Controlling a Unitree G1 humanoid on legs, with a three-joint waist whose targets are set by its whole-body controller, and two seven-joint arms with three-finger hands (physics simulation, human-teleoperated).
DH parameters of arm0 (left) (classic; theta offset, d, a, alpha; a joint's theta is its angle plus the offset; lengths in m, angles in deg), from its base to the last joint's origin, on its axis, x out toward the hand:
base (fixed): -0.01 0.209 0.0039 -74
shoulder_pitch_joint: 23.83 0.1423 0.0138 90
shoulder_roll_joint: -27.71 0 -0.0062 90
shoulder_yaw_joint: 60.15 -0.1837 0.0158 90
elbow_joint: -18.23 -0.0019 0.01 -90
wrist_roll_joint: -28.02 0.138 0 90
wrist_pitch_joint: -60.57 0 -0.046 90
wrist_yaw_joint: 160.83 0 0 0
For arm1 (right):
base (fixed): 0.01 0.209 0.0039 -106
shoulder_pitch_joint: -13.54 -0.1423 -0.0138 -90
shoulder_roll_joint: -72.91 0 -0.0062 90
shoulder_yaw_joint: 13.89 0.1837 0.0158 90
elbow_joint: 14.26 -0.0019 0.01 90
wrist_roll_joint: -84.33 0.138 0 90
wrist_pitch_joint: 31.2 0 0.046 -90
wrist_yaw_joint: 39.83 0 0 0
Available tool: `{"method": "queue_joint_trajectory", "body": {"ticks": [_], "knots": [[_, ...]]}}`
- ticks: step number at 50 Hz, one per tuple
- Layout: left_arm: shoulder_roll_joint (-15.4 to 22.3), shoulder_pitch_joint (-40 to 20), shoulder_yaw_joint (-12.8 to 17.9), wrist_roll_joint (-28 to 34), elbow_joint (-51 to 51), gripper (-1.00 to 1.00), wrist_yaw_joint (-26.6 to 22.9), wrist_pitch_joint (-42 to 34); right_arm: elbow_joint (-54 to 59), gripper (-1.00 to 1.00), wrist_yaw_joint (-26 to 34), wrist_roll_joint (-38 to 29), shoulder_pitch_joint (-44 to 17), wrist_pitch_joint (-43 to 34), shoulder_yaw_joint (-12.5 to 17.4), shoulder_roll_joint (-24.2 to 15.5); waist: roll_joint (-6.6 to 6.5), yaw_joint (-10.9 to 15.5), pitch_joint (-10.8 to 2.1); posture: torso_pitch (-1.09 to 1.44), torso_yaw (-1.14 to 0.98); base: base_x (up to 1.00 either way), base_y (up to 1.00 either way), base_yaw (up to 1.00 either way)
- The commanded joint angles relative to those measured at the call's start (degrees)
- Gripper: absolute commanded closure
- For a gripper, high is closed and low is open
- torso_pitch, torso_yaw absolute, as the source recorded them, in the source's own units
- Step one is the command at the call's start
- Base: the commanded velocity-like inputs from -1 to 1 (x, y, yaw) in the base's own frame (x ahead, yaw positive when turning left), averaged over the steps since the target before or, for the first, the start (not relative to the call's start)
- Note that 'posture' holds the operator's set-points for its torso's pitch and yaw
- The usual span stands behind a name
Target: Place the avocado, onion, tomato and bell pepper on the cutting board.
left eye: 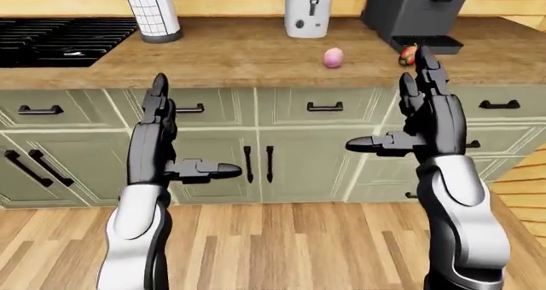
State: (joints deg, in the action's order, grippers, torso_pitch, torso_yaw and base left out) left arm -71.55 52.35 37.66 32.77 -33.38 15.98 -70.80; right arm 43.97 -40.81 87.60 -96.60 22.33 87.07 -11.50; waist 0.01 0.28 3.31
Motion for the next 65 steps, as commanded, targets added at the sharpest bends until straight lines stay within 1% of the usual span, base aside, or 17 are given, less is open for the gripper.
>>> {"method": "queue_joint_trajectory", "body": {"ticks": [1, 3, 4, 6, 9, 10, 11, 12, 13, 25, 38, 42, 43, 50, 56, 59, 65], "knots": [[0.4, -1.0, 0.5, 0.3, 2.0, -1.0, 0.1, 1.6, -1.5, -1.0, 0.0, -0.2, -1.3, 1.4, 0.2, -0.5, -0.23, 0.1, -0.85, 0.0, 0.0, 0.0, -1.0, 0.0], [0.5, -0.9, 0.7, 0.4, 2.1, -1.0, 0.0, 1.6, -1.5, -1.0, 0.1, -0.2, -1.4, 1.4, 0.2, -0.5, -4.99, 1.5, -2.36, 0.0, 0.0, 0.0, -1.0, 0.0], [0.5, -0.9, 0.8, 0.4, 2.1, -1.0, 0.0, 1.6, -1.5, -1.0, 0.1, -0.3, -1.5, 1.4, 0.1, -0.5, -1.86, 1.1, -0.62, 0.0, 0.0, 0.0, -1.0, 0.0], [0.5, -1.0, 1.1, 0.3, 2.4, -1.0, 0.0, 1.3, -1.5, -1.0, 0.1, -0.6, -1.7, 1.2, -0.2, -0.4, -3.2, 1.2, -2.67, 0.0, 0.0, 0.0, -1.0, 0.0], [0.8, -0.9, 1.4, 0.5, 2.7, -1.0, -0.2, 1.2, -1.3, -1.0, 0.1, -0.6, -1.8, 1.7, 0.1, -0.3, -2.87, 1.4, -2.53, 0.0, 0.0, 0.0, -0.97, 0.0], [0.9, -1.0, 1.4, 0.5, 2.7, -1.0, -0.2, 1.1, -1.4, -1.0, 0.2, -0.8, -1.9, 1.8, -0.1, -0.5, -1.5, 1.4, -1.57, 0.0, 0.0, 0.0, -0.09, 0.0], [0.9, -1.0, 1.3, 0.6, 2.6, -1.0, -0.2, 1.3, -1.4, -1.0, 0.4, -1.1, -1.8, 1.8, -0.2, -0.7, 4.92, 0.9, -1.98, 0.0, 0.0, 0.0, 0.0, 0.0], [0.8, -1.0, 1.3, 0.5, 2.4, -1.0, -0.2, 1.4, -1.5, -1.0, 0.4, -1.3, -1.8, 1.7, -0.3, -0.6, 8.73, -0.8, -2.18, 0.0, 0.0, 0.0, 0.0, 0.0], [0.9, -1.1, 1.3, 0.7, 2.3, -1.0, -0.1, 1.4, -1.3, -1.0, 0.3, -1.3, -1.8, 2.0, -0.1, -0.5, 4.25, -0.2, 0.51, 0.0, 0.0, 0.0, 0.0, 0.0], [1.9, -2.3, 1.9, 0.8, 2.6, -1.0, -0.6, 0.4, -2.5, -1.0, 0.4, -1.5, -2.5, 1.6, 0.3, -1.0, 2.83, -0.9, -2.8, 0.0, 0.0, 0.01, 0.0, 0.0], [3.9, -7.0, 2.5, 1.0, 0.8, -1.0, -0.7, -1.3, -2.5, -1.0, 1.0, -1.1, -3.3, 1.2, 0.9, -1.5, -2.07, 0.1, -0.25, 0.0, 0.0, 0.39, 0.0, 0.0], [3.9, -7.2, 2.4, 1.2, 0.9, -1.0, -0.7, -1.6, -2.3, -1.0, 0.7, -0.9, -3.4, 1.4, 0.8, -1.5, -5.94, -0.1, -0.36, 0.0, 0.0, 0.43, 0.0, 0.0], [3.9, -7.2, 2.4, 1.2, 1.0, -1.0, -0.8, -1.6, -2.2, -1.0, 0.7, -1.0, -3.4, 1.5, 0.6, -1.5, -3.53, 0.3, 1.11, 0.0, 0.0, 0.45, 0.0, 0.0], [4.1, -7.1, 2.5, 1.6, 1.5, -1.0, -1.1, -1.9, -2.6, -1.0, 0.6, -0.5, -3.2, 1.2, 1.0, -1.7, -2.13, 0.3, -1.79, 0.0, 0.0, 0.44, 0.0, 0.0], [4.3, -7.1, 3.1, 1.5, 2.1, -1.0, -1.2, -2.1, -2.7, -1.0, 0.3, -0.5, -3.3, 1.1, 1.0, -1.8, 3.05, 1.6, -2.65, 0.0, 0.0, 0.52, 0.0, 0.0], [4.2, -6.9, 2.6, 1.9, 1.3, -1.0, -1.0, -1.2, -2.5, -1.0, 0.2, -0.7, -3.2, 1.3, 0.9, -1.7, 3.42, 1.2, 0.02, 0.0, 0.0, 0.52, 0.0, 0.0], [4.2, -6.7, 2.9, 2.2, 1.9, -1.0, -1.2, -1.3, -2.9, -1.0, 0.1, -0.2, -2.8, 1.4, 1.2, -1.6, 1.57, -0.4, -0.63, 0.0, 0.0, 0.52, 0.0, 0.0]]}}
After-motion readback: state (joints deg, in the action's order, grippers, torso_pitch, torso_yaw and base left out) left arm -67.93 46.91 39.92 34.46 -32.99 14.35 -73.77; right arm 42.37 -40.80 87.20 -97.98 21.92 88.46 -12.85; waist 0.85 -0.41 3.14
